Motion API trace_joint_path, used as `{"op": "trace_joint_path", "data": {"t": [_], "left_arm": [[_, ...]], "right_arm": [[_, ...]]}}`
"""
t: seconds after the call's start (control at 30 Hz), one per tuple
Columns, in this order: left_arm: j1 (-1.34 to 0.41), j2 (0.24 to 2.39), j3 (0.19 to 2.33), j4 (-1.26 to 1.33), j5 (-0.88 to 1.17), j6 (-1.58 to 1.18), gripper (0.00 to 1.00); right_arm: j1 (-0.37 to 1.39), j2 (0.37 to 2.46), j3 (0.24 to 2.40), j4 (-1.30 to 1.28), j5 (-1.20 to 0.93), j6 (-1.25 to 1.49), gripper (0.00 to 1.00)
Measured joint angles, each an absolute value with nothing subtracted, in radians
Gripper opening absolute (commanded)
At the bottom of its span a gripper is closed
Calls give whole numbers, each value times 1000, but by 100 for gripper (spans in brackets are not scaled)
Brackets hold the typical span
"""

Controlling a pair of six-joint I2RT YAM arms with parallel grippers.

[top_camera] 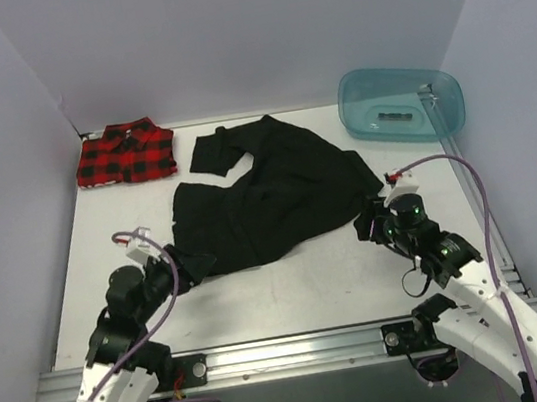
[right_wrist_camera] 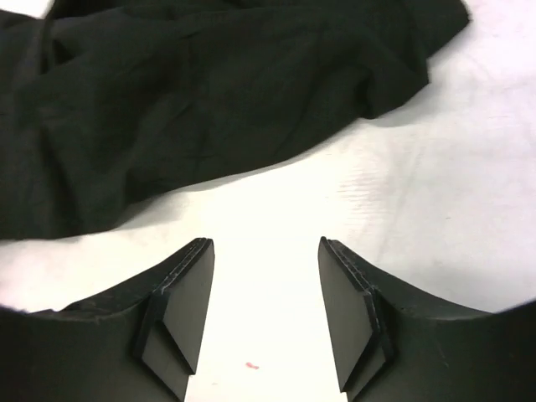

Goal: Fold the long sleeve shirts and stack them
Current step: Flatten the shirt out

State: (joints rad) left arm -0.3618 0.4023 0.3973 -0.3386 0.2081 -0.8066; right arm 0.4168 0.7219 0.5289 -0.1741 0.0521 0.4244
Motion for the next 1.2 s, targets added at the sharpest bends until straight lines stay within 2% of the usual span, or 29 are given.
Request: {"op": "trace_joint_path", "data": {"t": [0.07,0.2,0.37,0.6,0.87,1.0,1.07,1.1,1.17,1.2], "left_arm": [[-364,277,391,-398,198,-842,83],[-365,193,400,-439,161,-876,83],[-365,476,471,-471,131,-841,84],[-323,881,707,-492,65,-685,85],[-126,1032,836,-450,47,-536,85],[-98,1038,810,-435,27,-489,85],[-91,1034,794,-435,25,-476,85],[-89,1032,789,-435,24,-469,85],[-86,1026,785,-434,21,-460,85],[-85,1023,784,-433,21,-458,85]], "right_arm": [[429,685,529,-210,28,441,55],[487,746,589,-249,-23,413,55],[597,1048,805,-270,-78,292,54],[778,1473,1091,-260,-117,99,53],[907,1855,1342,-244,-117,63,52],[951,1966,1380,-230,-112,101,42],[968,2001,1377,-230,-113,121,32],[977,2011,1369,-228,-113,133,22],[996,2000,1349,-217,-111,148,13],[1003,1995,1335,-216,-110,160,5]]}}
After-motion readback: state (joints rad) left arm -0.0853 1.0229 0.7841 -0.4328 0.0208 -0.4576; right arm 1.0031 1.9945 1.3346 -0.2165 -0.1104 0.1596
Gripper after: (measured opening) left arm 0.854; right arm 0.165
